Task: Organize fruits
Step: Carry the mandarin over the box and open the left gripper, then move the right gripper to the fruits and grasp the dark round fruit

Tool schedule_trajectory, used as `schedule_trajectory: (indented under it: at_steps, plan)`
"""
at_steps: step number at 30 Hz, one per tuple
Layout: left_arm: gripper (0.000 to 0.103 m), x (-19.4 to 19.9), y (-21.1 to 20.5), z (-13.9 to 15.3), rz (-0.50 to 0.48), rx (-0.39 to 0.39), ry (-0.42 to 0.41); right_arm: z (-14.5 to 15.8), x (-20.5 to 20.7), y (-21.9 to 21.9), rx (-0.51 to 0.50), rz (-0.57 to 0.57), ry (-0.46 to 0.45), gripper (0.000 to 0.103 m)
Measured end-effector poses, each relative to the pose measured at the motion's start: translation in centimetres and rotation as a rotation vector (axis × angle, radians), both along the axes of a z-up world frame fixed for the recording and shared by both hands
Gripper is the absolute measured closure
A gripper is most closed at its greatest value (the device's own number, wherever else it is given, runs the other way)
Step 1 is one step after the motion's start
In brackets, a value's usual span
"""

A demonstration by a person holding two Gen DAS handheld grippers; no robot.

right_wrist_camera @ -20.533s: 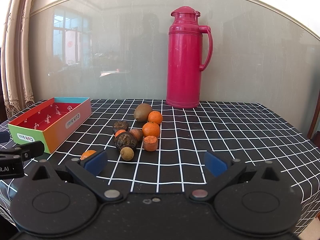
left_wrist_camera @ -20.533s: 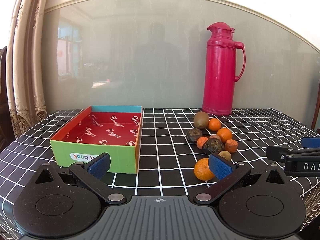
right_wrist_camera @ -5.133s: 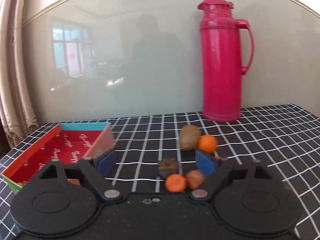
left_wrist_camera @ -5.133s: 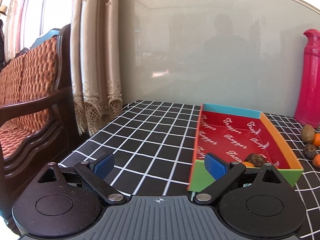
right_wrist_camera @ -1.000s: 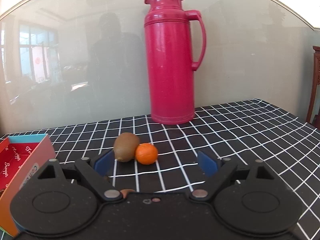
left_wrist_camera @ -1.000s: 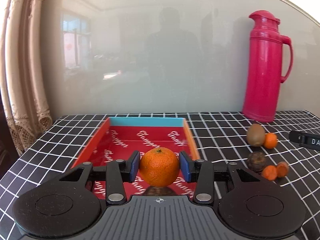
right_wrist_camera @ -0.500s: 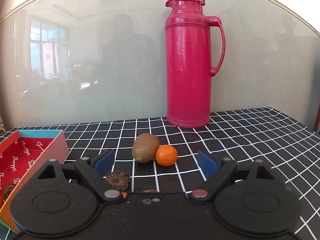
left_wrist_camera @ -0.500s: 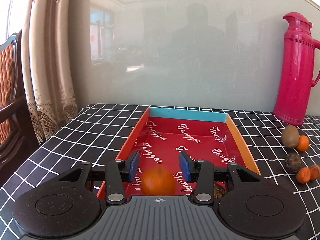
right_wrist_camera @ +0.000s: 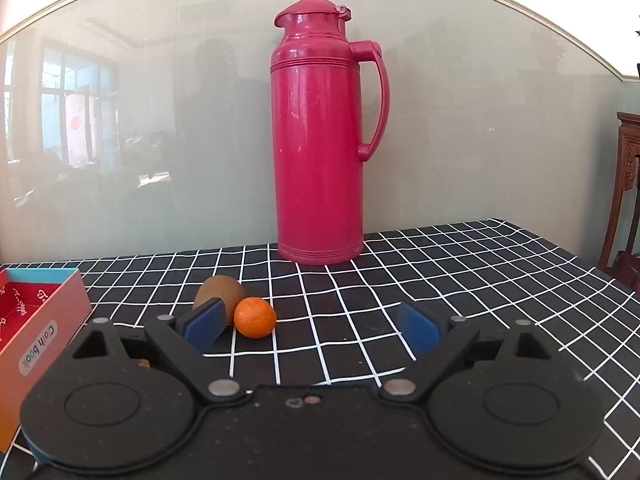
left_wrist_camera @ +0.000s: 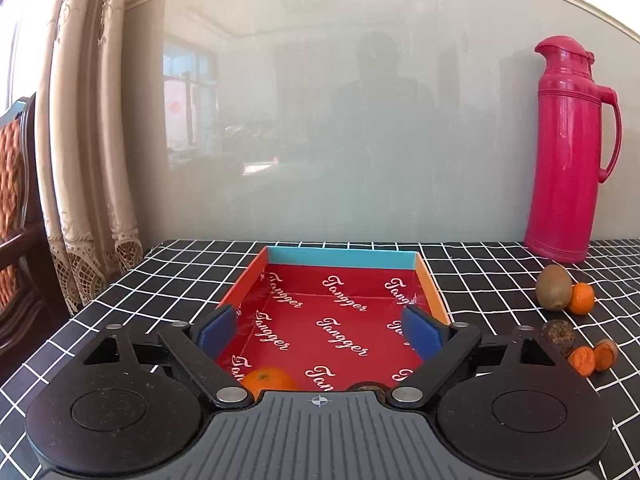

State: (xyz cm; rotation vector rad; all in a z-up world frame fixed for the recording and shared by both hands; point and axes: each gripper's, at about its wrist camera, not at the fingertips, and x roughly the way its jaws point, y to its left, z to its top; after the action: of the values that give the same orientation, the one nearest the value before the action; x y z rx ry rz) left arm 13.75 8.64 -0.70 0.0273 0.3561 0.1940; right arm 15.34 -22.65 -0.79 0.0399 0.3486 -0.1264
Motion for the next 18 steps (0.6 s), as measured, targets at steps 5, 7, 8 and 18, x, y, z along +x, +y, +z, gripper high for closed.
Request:
schedule_trajectory:
  at_steps: [5, 7, 8, 18]
  plan:
    - [0.000, -0.8, -0.2, 0.3, 0.024, 0.006, -0.032, 0.0, 0.0, -0.1, 0.006, 0.025, 0.006, 0.010]
    - [0.000, -1.0, 0.1, 0.3, 0.033, 0.005, -0.039, -0.1, 0.2, 0.4, 0.009, 0.049, 0.010, 0.010]
    - [0.000, -1.0, 0.2, 0.3, 0.038, 0.007, -0.040, -0.1, 0.3, 0.9, 0.003, 0.068, 0.014, 0.010]
    - [0.000, -1.3, 3.4, 0.0, 0.089, -0.001, -0.022, -0.8, 1.0, 6.4, -0.103, 0.215, 0.033, 0.012]
